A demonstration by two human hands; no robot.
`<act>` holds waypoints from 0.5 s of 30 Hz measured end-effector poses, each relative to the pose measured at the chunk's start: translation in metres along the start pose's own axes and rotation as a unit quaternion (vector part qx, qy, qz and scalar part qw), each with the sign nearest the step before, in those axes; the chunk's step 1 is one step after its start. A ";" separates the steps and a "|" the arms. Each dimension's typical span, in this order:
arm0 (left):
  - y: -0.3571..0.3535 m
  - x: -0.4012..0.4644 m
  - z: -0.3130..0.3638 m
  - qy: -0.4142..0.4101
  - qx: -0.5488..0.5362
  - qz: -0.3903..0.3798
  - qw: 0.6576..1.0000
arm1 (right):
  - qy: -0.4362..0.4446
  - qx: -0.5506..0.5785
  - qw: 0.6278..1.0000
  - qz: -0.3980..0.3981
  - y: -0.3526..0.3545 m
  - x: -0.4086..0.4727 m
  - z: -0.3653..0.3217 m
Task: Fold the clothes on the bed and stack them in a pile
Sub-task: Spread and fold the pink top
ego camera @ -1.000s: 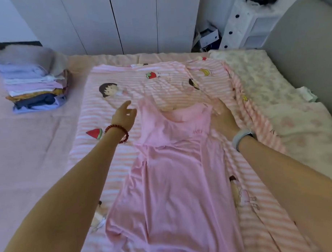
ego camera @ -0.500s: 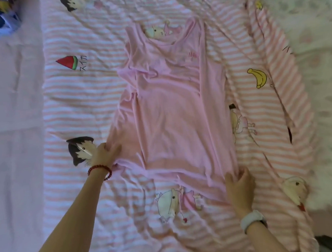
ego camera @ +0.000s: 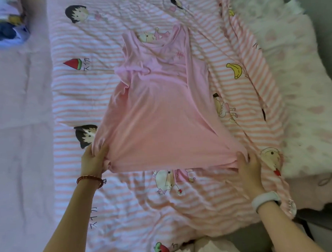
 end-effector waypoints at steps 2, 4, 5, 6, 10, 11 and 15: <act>0.007 -0.012 -0.007 0.039 -0.005 -0.010 0.999 | 0.011 0.020 1.000 0.019 0.011 -0.002 -0.010; 0.017 -0.024 -0.019 0.050 0.036 0.000 0.998 | 0.014 0.008 0.999 0.029 0.019 -0.007 -0.011; 0.021 -0.032 -0.027 0.051 0.059 0.006 0.997 | 0.007 -0.006 1.000 0.029 0.023 -0.010 -0.006; 0.025 -0.039 -0.039 0.060 0.070 0.010 0.996 | -0.004 -0.025 0.999 0.026 0.027 -0.014 0.001; 0.041 -0.074 -0.098 0.124 0.110 0.009 0.986 | -0.084 -0.101 0.991 0.012 0.043 -0.040 0.051; 0.045 -0.083 -0.114 0.135 0.141 0.009 0.981 | -0.102 -0.120 0.987 0.014 0.048 -0.047 0.065; 0.059 -0.116 -0.152 0.168 0.216 0.024 0.961 | -0.188 -0.118 0.973 0.053 0.063 -0.071 0.117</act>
Point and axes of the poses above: each hand's wrist, its own x-axis towards the middle knuckle, its own y-axis out of the back of the hand, z = x × y, the point moved 5 cm from there along x, towards the middle knuckle, and after that the axes turned 1 degree about -x, right-handed, at the moved point
